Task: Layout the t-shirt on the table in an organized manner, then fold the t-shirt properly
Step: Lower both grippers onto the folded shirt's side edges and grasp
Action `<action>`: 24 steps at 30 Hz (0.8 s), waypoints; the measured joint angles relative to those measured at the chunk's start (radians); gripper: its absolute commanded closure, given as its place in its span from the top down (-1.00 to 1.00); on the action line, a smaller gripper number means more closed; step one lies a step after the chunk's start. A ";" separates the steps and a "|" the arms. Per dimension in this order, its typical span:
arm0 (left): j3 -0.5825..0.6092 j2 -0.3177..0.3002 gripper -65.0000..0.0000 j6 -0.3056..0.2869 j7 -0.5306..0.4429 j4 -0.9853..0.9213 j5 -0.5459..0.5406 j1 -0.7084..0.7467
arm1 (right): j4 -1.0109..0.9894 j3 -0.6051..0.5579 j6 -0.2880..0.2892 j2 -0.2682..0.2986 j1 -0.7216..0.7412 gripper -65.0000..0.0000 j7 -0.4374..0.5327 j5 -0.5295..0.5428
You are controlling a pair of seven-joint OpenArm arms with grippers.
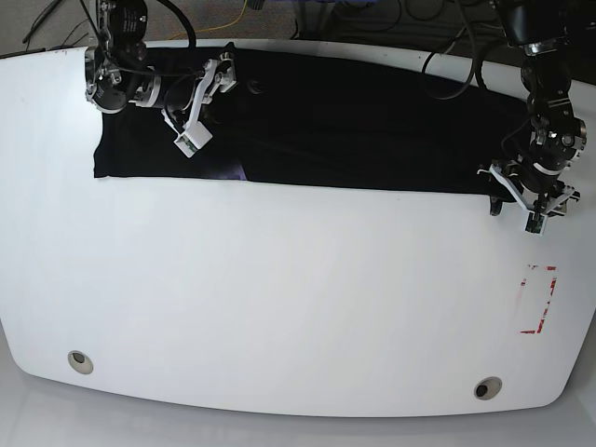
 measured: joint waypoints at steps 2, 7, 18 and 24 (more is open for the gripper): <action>0.000 0.000 0.23 0.000 0.000 0.000 0.000 0.000 | 0.005 0.016 0.000 0.008 0.008 0.86 -0.002 0.000; 0.000 0.000 0.23 0.000 0.003 0.015 -0.003 0.003 | 0.022 0.078 0.003 0.028 0.053 0.86 0.001 0.006; -0.004 0.003 0.23 -0.080 0.000 0.134 -0.011 0.017 | 0.024 0.217 0.003 0.039 0.139 0.86 0.029 -0.029; -0.009 0.021 0.18 -0.084 0.000 0.199 -0.006 0.071 | 0.024 0.257 0.004 0.041 0.133 0.34 0.077 -0.103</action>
